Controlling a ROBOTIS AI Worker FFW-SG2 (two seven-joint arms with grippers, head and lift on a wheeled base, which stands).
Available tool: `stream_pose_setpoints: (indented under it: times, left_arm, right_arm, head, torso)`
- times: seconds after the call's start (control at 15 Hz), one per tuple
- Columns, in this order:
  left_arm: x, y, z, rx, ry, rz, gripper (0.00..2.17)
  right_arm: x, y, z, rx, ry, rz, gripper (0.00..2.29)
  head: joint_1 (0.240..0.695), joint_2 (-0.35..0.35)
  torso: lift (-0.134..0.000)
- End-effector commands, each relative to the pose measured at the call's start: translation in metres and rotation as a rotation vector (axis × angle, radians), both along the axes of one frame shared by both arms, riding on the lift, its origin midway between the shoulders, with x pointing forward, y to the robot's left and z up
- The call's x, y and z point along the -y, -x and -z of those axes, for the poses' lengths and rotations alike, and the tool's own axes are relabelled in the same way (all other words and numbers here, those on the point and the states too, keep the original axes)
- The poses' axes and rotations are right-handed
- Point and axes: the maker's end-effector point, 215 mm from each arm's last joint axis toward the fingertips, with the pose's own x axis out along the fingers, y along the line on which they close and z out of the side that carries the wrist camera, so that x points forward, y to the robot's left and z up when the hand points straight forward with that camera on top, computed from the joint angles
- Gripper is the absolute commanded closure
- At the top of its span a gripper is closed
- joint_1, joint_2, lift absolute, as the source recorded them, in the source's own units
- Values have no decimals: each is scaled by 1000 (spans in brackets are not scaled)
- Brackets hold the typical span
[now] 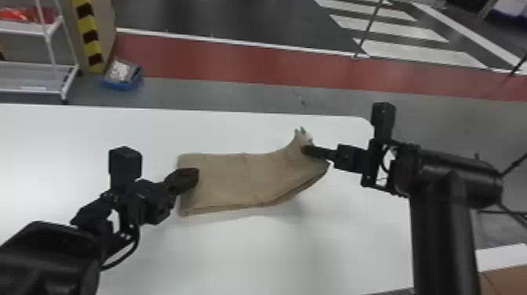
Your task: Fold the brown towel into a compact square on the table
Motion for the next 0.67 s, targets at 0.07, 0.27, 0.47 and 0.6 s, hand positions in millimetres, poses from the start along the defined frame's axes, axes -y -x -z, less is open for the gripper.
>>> stream_pose_setpoints:
  times: [0.07,0.27,0.47,0.6]
  left_arm:
    - [4,2,14,-26,-39,15,1905]
    - [-1,-2,16,-26,-65,12,1909]
    - [-3,-4,17,-17,-90,3,1905]
    - [-1,-4,21,-24,-100,8,1905]
  right_arm:
    - [-27,-10,-17,-4,-23,-44,1420]
    - [-66,-7,-33,-82,-42,-108,1420]
    - [-114,1,-54,-89,-41,-183,1420]
    - [-139,2,-59,-81,-44,-220,1420]
  head:
    - [695,-264]
    - [695,-238]
    - [695,-206]
    - [695,-180]
  torso:
    - [-123]
    - [-123]
    - [-123]
    - [-123]
